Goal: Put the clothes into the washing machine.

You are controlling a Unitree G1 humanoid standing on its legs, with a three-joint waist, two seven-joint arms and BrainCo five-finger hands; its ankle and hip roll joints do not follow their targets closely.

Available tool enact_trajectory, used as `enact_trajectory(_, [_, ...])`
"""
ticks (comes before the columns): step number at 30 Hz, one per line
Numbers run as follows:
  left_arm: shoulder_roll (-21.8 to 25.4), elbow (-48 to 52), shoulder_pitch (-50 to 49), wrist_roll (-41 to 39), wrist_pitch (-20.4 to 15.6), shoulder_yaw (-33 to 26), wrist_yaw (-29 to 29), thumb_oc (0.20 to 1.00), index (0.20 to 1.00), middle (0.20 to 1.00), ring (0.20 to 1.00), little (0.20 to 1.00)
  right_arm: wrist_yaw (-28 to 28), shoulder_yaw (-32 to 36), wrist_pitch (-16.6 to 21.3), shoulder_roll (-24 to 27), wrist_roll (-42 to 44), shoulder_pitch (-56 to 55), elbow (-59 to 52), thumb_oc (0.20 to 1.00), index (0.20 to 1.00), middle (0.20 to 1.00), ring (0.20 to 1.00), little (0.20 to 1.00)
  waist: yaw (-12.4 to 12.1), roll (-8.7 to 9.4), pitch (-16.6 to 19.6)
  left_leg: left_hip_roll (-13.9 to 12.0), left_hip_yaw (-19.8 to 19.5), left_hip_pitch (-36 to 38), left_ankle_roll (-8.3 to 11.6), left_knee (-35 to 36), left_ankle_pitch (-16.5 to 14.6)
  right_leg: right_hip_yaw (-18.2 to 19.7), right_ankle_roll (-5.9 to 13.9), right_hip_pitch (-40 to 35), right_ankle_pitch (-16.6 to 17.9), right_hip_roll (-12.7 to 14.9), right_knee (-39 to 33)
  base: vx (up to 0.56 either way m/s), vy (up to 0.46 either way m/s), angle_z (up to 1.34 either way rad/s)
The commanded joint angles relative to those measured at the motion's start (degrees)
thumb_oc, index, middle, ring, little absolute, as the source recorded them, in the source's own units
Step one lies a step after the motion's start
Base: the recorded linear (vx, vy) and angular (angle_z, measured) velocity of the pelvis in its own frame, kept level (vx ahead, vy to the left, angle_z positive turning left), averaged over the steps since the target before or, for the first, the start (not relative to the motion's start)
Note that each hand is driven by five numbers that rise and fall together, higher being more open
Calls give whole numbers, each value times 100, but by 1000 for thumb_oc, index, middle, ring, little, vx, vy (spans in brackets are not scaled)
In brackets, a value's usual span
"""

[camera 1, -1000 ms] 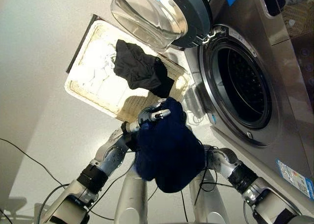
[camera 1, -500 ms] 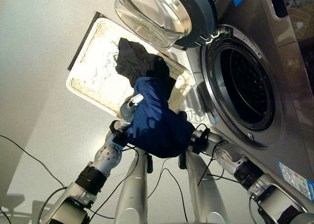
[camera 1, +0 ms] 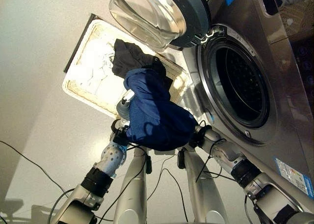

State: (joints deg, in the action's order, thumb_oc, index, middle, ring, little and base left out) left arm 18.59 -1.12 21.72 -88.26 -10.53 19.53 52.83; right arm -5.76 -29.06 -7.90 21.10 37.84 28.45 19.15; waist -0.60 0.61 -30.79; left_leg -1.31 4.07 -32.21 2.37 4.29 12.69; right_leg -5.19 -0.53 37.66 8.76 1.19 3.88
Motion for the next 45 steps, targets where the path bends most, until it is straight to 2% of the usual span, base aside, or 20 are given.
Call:
enact_trajectory(1, [-162, 649, -72, 383, 29, -260, -147, 200, 200, 200, 200, 200, -445, 53, -42, -179, 573, -61, -117, 1000, 1000, 1000, 1000, 1000, 83, 21, 100, 485, 33, -101, -63, -266, -270, -119, 456, -238, 487, 209, -532, 0, 0, 0])
enact_trajectory(2, [-193, 609, -82, 692, 56, -230, -383, 200, 200, 200, 200, 200, -893, 52, -211, -291, 916, -71, -224, 1000, 1000, 1000, 1000, 1000, 69, 10, 100, 494, 15, -107, -64, -279, -268, -122, 461, -242, 489, 215, -532, 0, 0, 0])
enact_trajectory(6, [-213, 529, -112, 1047, -17, -146, -701, 200, 200, 200, 200, 200, -1233, 49, -433, -450, 1513, -110, -492, 1000, 1000, 1000, 1000, 1000, 59, 2, 100, 494, 0, -137, -69, -292, -254, -125, 461, -218, 489, 211, -515, 0, 0, 0])
enact_trajectory(10, [-219, 385, -142, 1374, -315, -103, -1108, 200, 200, 200, 200, 200, -1481, 169, -819, -798, 3960, -341, -754, 1000, 1000, 1000, 1000, 1000, 90, 9, 100, 474, 54, -118, -70, -278, -263, -113, 470, -221, 464, 188, -505, 0, 0, 0])
enact_trajectory(12, [-227, 323, -154, 1787, -566, -77, -1452, 200, 200, 200, 200, 200, -1617, 206, -1014, -984, 4688, -473, -829, 1000, 1000, 1000, 1000, 1000, 113, 4, 100, 476, 84, -119, -82, -272, -269, -105, 478, -216, 472, 177, -510, 0, 0, 0])
enact_trajectory(14, [-187, 323, -155, 2265, -779, -19, -1971, 200, 200, 200, 200, 200, -1797, 169, -1207, -1081, 4968, -587, -999, 1000, 1000, 1000, 1000, 1000, 140, -3, 100, 475, 103, -137, -89, -265, -264, -88, 485, -187, 482, 162, -512, 0, 0, 0])
enact_trajectory(17, [-89, 304, -172, 2856, -916, 51, -2616, 200, 200, 200, 200, 200, -1982, 147, -1602, -1137, 5245, -721, -1272, 1000, 1000, 1000, 1000, 1000, 164, -11, 100, 476, 116, -185, -96, -269, -244, -92, 486, -146, 495, 155, -509, 0, 0, 0])
enact_trajectory(19, [-75, 297, -178, 2969, -939, 63, -2734, 200, 200, 200, 200, 200, -2031, 146, -1665, -1137, 5262, -736, -1298, 1000, 1000, 1000, 1000, 1000, 165, -13, 100, 475, 117, -190, -95, -269, -242, -92, 488, -144, 495, 154, -509, 0, 0, 0])
enact_trajectory(20, [70, 201, -134, 3625, -1066, 160, -3460, 200, 200, 200, 200, 200, -2212, 115, -1974, -1142, 5342, -772, -1553, 1000, 1000, 1000, 1000, 1000, 176, -1, 100, 470, 123, -246, -104, -285, -218, -106, 493, -103, 499, 143, -490, 0, 0, 0])
enact_trajectory(23, [147, 128, -94, 3884, -1063, 204, -3689, 200, 200, 200, 200, 200, -2304, 79, -2127, -1110, 5442, -768, -1696, 1000, 1000, 1000, 1000, 1000, 183, 16, 100, 462, 138, -271, -102, -289, -203, -113, 497, -92, 497, 137, -491, 0, 0, 0])
enact_trajectory(26, [287, -74, 9, 4437, -1031, 308, -4114, 200, 200, 200, 200, 200, -2601, 38, -2445, -1047, 5614, -762, -1900, 1000, 1000, 1000, 1000, 1000, 209, 64, 100, 434, 199, -320, -77, -320, -194, -158, 521, -69, 505, 142, -495, 15, 6, -2])
enact_trajectory(32, [410, -369, 180, 5234, -919, 435, -4581, 200, 200, 200, 200, 200, -2684, -84, -2269, -1030, 5588, -704, -2033, 1000, 1000, 1000, 1000, 1000, 218, 120, 100, 405, 280, -355, -50, -347, -204, -257, 570, -31, 525, 182, -500, 25, 12, -7])
enact_trajectory(38, [544, -370, 214, 5387, -812, 544, -4280, 200, 200, 200, 200, 200, -2675, -161, -2025, -934, 5529, -695, -2037, 1000, 1000, 1000, 1000, 1000, 220, 128, 100, 409, 296, -407, -51, -375, -209, -260, 585, 13, 550, 192, -516, 15, 5, -6])
enact_trajectory(39, [581, -326, 222, 5355, -777, 594, -4075, 200, 200, 200, 200, 200, -2646, -182, -1947, -905, 5534, -696, -2032, 1000, 1000, 1000, 1000, 1000, 225, 125, 100, 411, 298, -420, -50, -381, -209, -246, 586, 23, 559, 190, -525, 0, 0, 0])
enact_trajectory(41, [661, 13, 205, 5140, -677, 846, -2946, 200, 200, 200, 200, 200, -2563, -246, -1595, -820, 5532, -732, -1959, 1000, 1000, 1000, 1000, 1000, 260, 79, 100, 442, 276, -453, -65, -388, -212, -93, 579, 69, 590, 155, -546, 38, 15, -1])
enact_trajectory(45, [702, 349, 166, 4857, -557, 1034, -2023, 200, 200, 200, 200, 200, -2508, -258, -1220, -796, 5706, -810, -1888, 1000, 1000, 1000, 1000, 1000, 280, 33, 100, 451, 271, -449, -74, -347, -200, -22, 576, 78, 600, 147, -557, 0, 0, 0])
